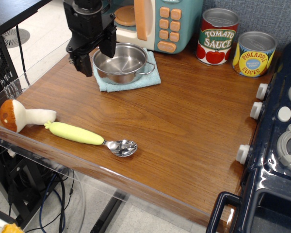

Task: Move the metal pot directly right of the ice cream scoop

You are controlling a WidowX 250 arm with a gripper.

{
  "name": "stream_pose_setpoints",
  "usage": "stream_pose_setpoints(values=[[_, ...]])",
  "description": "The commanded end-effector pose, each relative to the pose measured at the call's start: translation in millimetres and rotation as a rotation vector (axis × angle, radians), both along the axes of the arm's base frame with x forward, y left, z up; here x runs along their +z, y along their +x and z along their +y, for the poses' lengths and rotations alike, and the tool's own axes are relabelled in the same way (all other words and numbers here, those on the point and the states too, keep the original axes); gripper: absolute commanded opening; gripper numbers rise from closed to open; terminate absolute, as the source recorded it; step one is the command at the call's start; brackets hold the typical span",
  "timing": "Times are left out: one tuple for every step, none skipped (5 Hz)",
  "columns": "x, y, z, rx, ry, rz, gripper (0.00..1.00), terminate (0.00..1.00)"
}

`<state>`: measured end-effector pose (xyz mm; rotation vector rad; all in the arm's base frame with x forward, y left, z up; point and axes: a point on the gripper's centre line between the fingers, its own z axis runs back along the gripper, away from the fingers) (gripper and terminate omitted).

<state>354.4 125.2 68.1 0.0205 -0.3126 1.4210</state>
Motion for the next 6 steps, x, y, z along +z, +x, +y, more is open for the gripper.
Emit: stream_pose_setpoints(values=[[-7.6,21.0,14.4,0.038,0.066,-0.006,1.0,0.0],[-19.1,23.7,18.3,0.064,0.068,0.01,0.0,0.0],[-23.7,22.8,16.6,0.064,0.071,0.019,0.0,0.0],[-27.0,18.8,19.3,0.083,0.053,0.017,0.0,0.0],[-23.2,16.0,19.9,0.087,0.042,0.012,0.0,0.0],[-7.3,11.8,15.2,0.075,0.028,-0.024,0.0,0.0]])
